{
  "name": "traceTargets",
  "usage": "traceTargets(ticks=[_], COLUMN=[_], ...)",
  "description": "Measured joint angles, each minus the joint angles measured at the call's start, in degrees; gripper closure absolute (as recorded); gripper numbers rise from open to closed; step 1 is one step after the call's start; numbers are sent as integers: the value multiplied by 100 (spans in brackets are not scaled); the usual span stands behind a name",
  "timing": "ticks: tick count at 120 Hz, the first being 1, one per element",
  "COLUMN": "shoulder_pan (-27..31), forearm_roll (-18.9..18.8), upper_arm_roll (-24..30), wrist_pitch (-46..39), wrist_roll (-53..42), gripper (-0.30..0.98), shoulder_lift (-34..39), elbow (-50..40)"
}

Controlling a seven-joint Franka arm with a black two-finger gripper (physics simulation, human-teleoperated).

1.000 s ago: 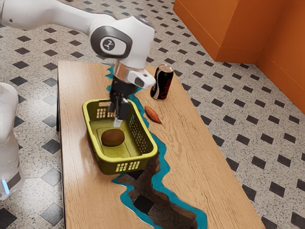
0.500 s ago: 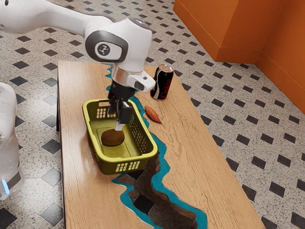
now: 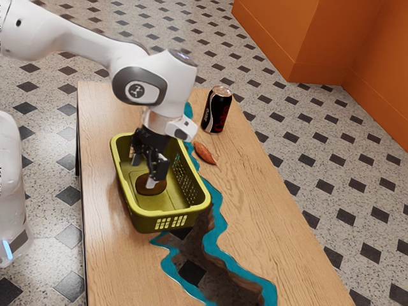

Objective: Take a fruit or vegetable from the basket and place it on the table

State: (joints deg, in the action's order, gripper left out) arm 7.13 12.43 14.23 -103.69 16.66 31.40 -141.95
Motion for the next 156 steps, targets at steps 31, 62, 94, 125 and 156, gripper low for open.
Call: traceTargets(ticks=[31,62,94,125,156], shoulder_pan=[-29,102,152,275,332], forearm_roll=[24,93,117,250,356], upper_arm_roll=[26,25,28,207,265], wrist_pitch=[-734,-1101,-1251,-1378,-1535], wrist_roll=[-310,-525,-642,-683,-710], gripper=[1,2,2,2,2], shoulder_lift=[-111,-394,-160,-115,-253], elbow=[-8,-28,-290,-508,-655])
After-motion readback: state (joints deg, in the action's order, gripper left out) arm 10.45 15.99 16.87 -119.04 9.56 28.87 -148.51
